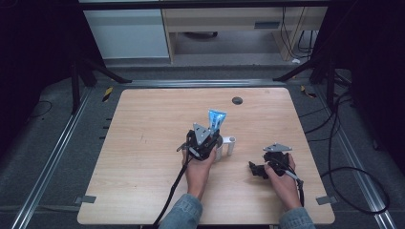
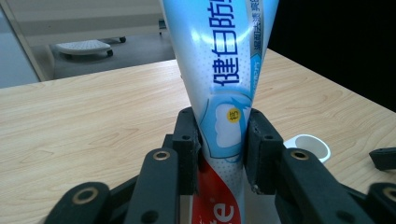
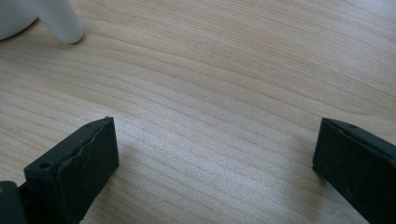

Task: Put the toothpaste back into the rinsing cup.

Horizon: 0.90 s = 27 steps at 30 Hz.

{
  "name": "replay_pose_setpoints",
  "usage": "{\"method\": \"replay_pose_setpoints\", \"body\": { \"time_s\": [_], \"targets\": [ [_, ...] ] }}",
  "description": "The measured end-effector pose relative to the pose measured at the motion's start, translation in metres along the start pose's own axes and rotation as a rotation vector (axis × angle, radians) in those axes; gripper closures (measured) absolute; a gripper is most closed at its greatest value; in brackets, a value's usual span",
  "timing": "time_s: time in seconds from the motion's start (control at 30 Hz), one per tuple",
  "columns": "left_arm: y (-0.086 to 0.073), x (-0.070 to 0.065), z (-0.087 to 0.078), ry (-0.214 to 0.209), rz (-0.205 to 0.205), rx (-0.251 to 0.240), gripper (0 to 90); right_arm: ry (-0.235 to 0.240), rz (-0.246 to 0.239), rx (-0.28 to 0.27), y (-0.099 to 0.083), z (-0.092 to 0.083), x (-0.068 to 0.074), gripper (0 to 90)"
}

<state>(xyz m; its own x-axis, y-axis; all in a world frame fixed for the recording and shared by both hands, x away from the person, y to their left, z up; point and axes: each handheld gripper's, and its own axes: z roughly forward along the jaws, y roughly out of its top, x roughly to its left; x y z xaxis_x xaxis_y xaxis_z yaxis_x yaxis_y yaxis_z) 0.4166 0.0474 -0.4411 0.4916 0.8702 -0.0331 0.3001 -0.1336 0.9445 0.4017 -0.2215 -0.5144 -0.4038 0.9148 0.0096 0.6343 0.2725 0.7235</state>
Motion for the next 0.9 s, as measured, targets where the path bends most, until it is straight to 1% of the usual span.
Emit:
{"method": "replay_pose_setpoints", "body": {
  "time_s": [0.13,0.37,0.63,0.7,0.77,0.9],
  "targets": [
    [0.0024,0.0009,-0.0003,0.0,0.002,-0.006,64.8,0.0,0.0,0.0,0.0,0.0,0.0,0.5],
    [0.0046,0.001,-0.0008,0.004,0.017,0.012,57.6,0.0,0.0,0.0,0.0,0.0,0.0,0.5],
    [0.0066,0.0015,-0.0014,0.001,0.022,0.012,54.0,0.0,0.0,0.0,0.0,0.0,0.0,0.5],
    [0.0075,0.0025,-0.002,-0.003,0.017,0.012,52.8,0.0,0.001,0.0,0.0,0.0,0.0001,0.5],
    [0.0082,0.003,-0.0026,-0.001,0.023,0.014,51.7,0.0,0.0,0.0,0.0,0.0,0.0001,0.5],
    [0.0084,0.0036,-0.003,-0.002,0.028,0.021,47.6,0.0,0.0,0.0,0.0,0.0,0.0001,0.5]
  ]
}}
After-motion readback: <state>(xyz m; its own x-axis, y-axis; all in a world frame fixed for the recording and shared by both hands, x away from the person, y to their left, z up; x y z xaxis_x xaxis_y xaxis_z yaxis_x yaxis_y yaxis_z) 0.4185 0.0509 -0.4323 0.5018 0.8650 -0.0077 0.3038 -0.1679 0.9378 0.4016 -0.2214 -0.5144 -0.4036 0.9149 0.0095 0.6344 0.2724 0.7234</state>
